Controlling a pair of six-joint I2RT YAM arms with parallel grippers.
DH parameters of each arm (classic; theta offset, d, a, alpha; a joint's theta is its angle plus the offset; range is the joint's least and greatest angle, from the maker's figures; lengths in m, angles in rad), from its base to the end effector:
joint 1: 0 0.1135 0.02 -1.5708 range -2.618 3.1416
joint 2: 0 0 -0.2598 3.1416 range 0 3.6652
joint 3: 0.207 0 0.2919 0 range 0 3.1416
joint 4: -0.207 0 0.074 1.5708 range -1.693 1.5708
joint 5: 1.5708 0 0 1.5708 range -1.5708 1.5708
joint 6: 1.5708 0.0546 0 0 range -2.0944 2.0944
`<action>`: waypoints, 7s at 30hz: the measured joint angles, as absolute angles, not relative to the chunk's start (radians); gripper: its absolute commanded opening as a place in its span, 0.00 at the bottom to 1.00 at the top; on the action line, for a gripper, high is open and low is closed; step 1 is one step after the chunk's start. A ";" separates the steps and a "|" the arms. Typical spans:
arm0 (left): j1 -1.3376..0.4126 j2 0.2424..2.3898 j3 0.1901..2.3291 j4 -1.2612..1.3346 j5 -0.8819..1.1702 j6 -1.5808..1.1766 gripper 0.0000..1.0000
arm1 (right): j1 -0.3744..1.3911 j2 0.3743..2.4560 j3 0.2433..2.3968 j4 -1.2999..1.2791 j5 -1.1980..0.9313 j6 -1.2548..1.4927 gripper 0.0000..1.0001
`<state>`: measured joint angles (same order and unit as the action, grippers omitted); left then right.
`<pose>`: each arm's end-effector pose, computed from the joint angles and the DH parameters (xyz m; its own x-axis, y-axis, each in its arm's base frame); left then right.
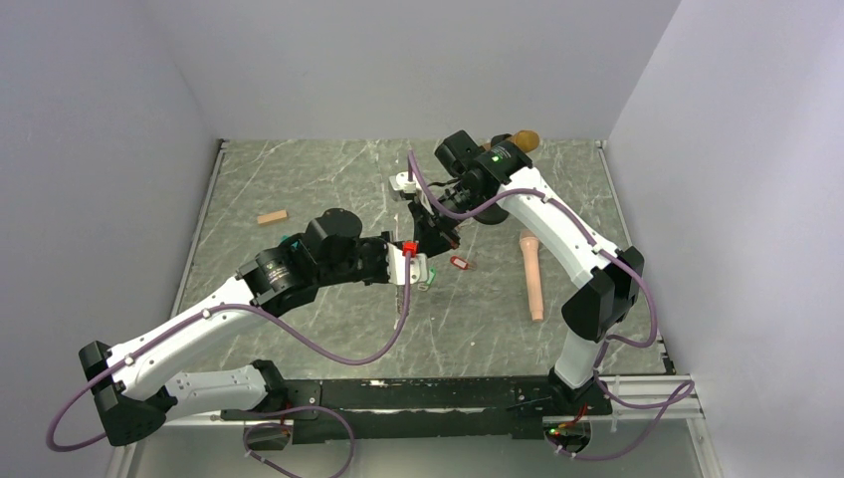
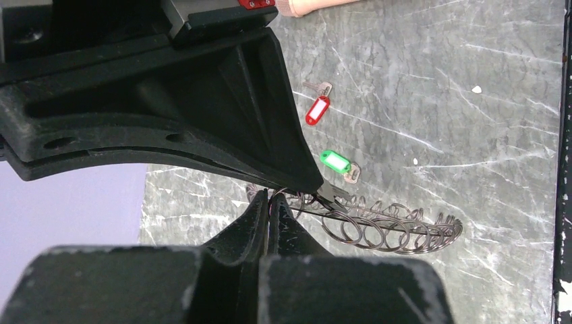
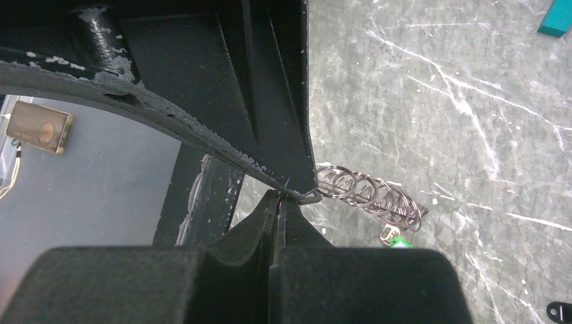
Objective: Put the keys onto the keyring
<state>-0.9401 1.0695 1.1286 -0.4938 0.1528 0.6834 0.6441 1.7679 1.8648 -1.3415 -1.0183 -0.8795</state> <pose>0.1660 -0.2414 0.3642 0.3629 0.5614 -0.7438 0.8389 0.1507 0.5230 0.2778 0.2667 0.3584 -0.0721 -0.5598 -0.8255 -0.9235 -0.2751 0.2672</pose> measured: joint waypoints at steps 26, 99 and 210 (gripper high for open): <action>-0.910 0.876 0.785 -0.010 0.134 0.235 0.00 | 0.638 1.768 1.865 -1.354 -1.033 -0.883 0.11; -0.763 0.842 0.511 0.519 0.265 -0.193 0.00 | 0.554 1.717 1.830 -1.273 -1.129 -0.799 0.31; -0.530 0.953 0.471 0.871 0.814 -0.339 0.00 | 0.622 1.735 1.830 -1.327 -1.185 -0.882 0.13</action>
